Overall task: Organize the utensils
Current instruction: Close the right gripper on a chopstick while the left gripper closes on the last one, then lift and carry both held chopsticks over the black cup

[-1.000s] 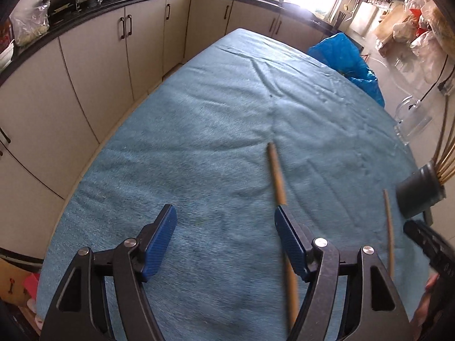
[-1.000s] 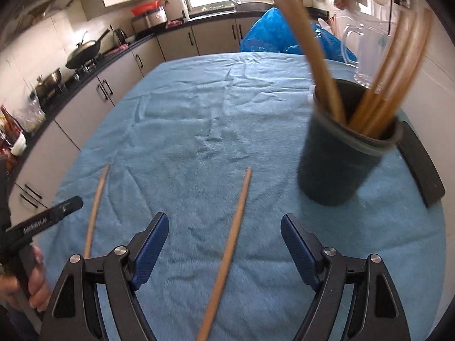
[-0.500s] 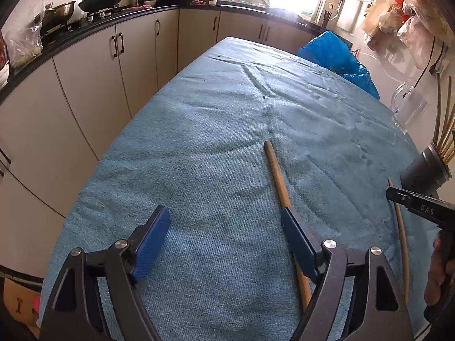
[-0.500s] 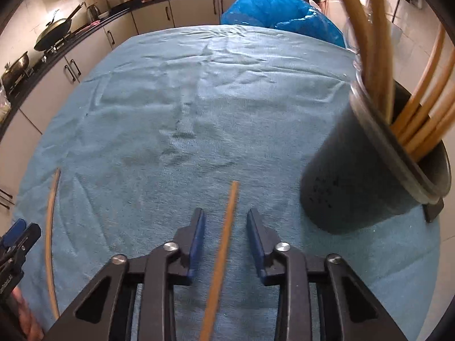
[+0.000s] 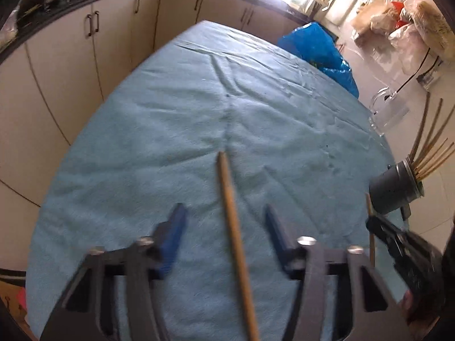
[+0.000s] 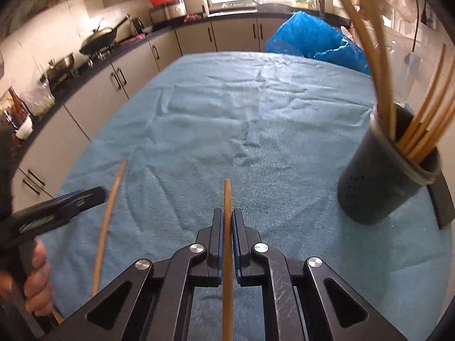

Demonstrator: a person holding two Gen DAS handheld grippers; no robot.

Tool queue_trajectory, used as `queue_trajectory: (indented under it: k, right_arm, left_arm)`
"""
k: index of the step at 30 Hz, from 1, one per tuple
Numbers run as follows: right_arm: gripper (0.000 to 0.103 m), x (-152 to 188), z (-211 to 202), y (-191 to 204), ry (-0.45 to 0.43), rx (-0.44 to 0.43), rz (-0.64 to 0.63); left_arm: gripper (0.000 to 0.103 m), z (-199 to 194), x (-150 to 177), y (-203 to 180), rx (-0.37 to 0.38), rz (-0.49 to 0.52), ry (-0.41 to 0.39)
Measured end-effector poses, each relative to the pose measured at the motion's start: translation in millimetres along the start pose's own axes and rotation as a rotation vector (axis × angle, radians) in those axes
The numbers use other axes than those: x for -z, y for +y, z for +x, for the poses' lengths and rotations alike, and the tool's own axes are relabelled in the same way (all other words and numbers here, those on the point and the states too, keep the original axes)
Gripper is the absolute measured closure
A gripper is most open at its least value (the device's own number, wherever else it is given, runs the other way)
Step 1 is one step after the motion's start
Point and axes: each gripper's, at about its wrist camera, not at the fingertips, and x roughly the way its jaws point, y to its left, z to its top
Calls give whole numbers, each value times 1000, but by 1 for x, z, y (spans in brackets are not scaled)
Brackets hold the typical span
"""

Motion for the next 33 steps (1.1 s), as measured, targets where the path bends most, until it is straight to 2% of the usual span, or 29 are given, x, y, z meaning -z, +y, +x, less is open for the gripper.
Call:
queue_trajectory:
  k: [2,5,7,9,10,11,12,16,21,27,33]
  right_arm:
    - [97,0,-8,-2,-14,-5,7]
    - [97,-1,-17,-8,-34,-20,16]
    - [97,1,-27,-12,-49,-26,24]
    - [97,0,-30,-15,-60,-32,31]
    - [97,-1,-32,-17,-68,-34,37]
    - [97,-1,-35,-18,-76,-42,42]
    - [97,-1,-38,-20,-84,-47,46]
    - [97,-1,-49,-25,-116,-60,65]
    - [97,-1,-72,-31,-191,-70,90]
    - [97,2,-119,-35,-357,-82,97]
    - [97,10,-152,-36,-474,-64,105]
  left_arm:
    - [62,10,-9,-7,-31,7,24]
    - [67,26,-22,-17,-83,20,48]
    - [77,32,-28,-23,-143,34,60]
    - [81,35,-32,-28,-161,36,72]
    - [86,37,-34,-31,-177,45,73]
    - [96,38,-34,-32,-206,43,69]
    - [96,38,-34,-32,-205,35,68]
    - [96,27,-28,-38,-134,36,55]
    - [96,-23,-24,-57,-59,70,-74]
    - [96,-97,-16,-89,16,128,-269]
    - [96,-135,-7,-108,60,166,-360]
